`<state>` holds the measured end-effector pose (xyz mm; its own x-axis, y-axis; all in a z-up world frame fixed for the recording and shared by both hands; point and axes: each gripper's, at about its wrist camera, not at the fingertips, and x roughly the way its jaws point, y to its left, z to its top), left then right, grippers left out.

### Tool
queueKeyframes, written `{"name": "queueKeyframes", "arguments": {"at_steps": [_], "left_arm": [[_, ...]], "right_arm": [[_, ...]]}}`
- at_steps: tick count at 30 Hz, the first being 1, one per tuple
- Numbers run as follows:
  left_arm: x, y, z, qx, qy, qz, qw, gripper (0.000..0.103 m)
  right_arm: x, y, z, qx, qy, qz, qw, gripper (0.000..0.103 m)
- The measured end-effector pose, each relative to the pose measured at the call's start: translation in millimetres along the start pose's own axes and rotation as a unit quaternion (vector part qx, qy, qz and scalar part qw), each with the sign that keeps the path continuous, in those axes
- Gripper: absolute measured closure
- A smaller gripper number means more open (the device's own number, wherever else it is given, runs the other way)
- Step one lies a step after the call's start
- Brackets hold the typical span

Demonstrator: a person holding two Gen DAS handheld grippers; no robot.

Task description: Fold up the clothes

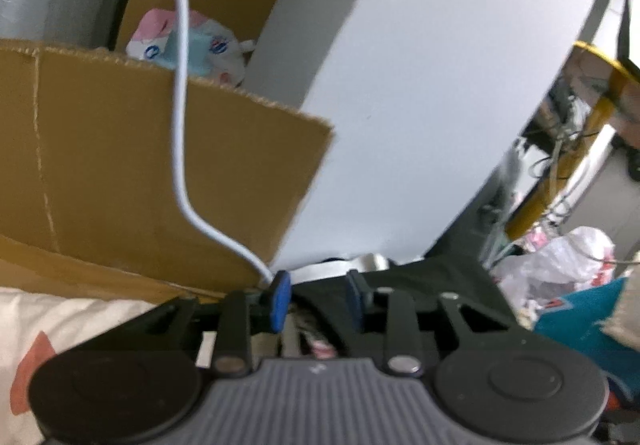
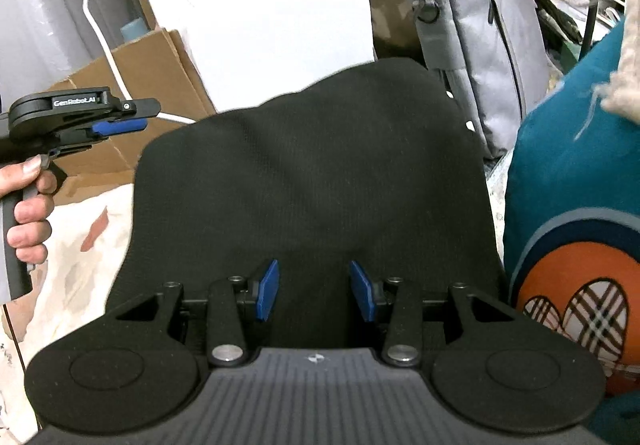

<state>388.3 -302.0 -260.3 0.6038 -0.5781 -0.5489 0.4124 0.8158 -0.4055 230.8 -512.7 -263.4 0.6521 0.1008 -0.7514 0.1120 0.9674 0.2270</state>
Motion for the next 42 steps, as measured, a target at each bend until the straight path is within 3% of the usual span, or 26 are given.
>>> {"name": "queueKeyframes", "arguments": {"at_steps": [2, 6, 10, 12, 19, 22, 25, 29, 32, 34, 42], "left_arm": [[-2, -9, -6, 0.012, 0.016, -0.036, 0.9992, 0.084], [4, -18, -19, 0.038, 0.042, -0.046, 0.9973, 0.084], [15, -19, -34, 0.054, 0.055, -0.027, 0.9967, 0.086], [19, -14, -42, 0.049, 0.057, -0.011, 0.9971, 0.095], [26, 2, -68, 0.041, 0.088, 0.011, 0.9952, 0.094], [27, 8, -69, 0.047, 0.112, 0.049, 0.9914, 0.093], [13, 16, -59, 0.026, 0.095, 0.054, 0.9936, 0.095], [-7, 15, -39, 0.013, 0.069, 0.03, 0.9971, 0.092], [-17, 6, -30, 0.012, 0.056, 0.007, 0.9983, 0.08], [-24, -3, -24, 0.005, 0.045, -0.011, 0.9989, 0.079], [-15, -46, -31, 0.027, 0.063, -0.021, 0.9974, 0.071]], "right_arm": [[-3, 4, 4, 0.008, -0.007, 0.005, 1.0, 0.058], [-3, 10, 11, 0.012, -0.026, -0.008, 1.0, 0.059], [12, 11, 13, 0.021, -0.029, -0.021, 0.999, 0.068], [20, 12, 12, 0.024, -0.027, -0.024, 0.999, 0.068], [44, 14, -7, 0.032, -0.013, -0.019, 0.999, 0.069], [44, 17, -9, 0.019, -0.011, -0.025, 0.999, 0.069], [32, 13, -2, 0.03, -0.01, -0.027, 0.999, 0.069], [14, 4, 3, 0.035, -0.023, -0.033, 0.999, 0.069], [4, -4, 5, 0.038, -0.025, -0.042, 0.998, 0.069], [-1, -6, 6, 0.039, -0.026, -0.045, 0.998, 0.069], [-9, -2, 4, 0.056, -0.027, -0.042, 0.997, 0.068]]}}
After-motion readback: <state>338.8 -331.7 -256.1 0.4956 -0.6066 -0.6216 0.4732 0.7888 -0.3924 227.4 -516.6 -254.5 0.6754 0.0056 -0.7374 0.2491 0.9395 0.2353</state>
